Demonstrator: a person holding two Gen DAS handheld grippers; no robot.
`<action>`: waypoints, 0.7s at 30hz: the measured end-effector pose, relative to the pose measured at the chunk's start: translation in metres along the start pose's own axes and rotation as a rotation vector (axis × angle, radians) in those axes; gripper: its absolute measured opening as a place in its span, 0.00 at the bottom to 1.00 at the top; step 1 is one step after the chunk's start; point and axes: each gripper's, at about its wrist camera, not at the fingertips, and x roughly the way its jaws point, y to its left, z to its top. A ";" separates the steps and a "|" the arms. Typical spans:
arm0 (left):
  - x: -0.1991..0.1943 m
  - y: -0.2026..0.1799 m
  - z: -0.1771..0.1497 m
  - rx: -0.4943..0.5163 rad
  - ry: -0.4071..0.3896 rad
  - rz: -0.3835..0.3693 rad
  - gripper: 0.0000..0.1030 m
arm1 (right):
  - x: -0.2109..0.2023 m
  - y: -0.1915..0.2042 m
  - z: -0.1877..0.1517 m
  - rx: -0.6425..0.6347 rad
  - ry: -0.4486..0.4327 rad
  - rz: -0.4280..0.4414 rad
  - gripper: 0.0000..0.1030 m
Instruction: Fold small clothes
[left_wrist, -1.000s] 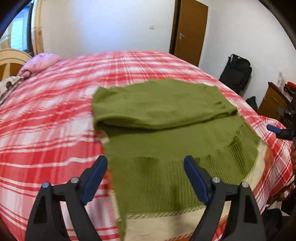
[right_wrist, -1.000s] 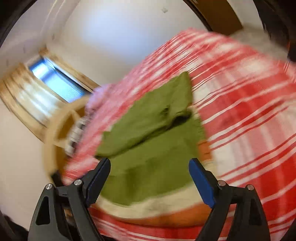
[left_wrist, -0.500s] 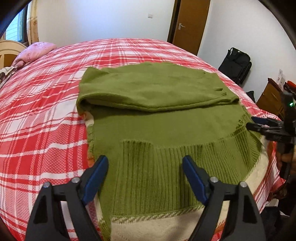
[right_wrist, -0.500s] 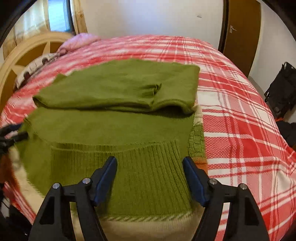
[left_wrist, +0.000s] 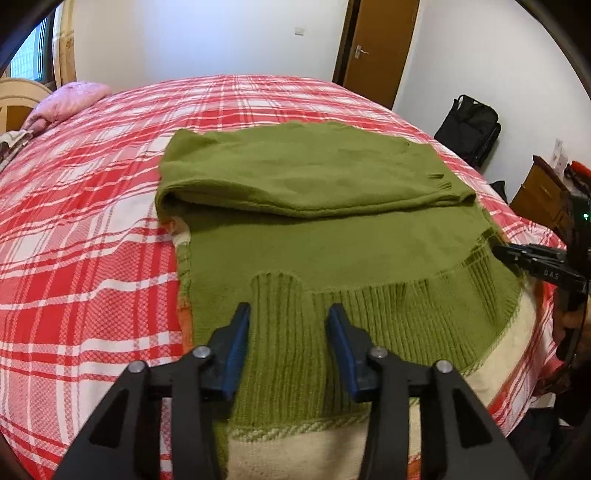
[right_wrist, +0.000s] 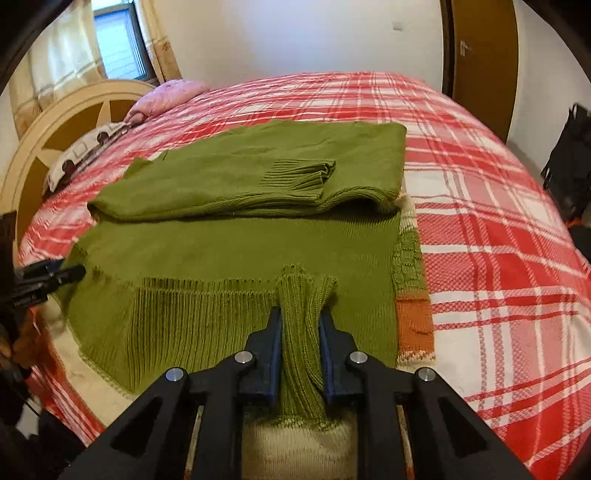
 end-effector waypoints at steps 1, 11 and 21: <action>0.001 -0.001 0.001 0.001 0.002 0.004 0.47 | 0.001 -0.001 0.001 0.006 0.002 0.008 0.19; -0.008 -0.010 -0.006 0.001 -0.020 0.043 0.09 | -0.012 0.018 0.000 -0.048 -0.012 -0.069 0.13; -0.056 0.004 0.028 -0.113 -0.196 0.067 0.08 | -0.070 0.031 0.033 -0.037 -0.188 -0.045 0.13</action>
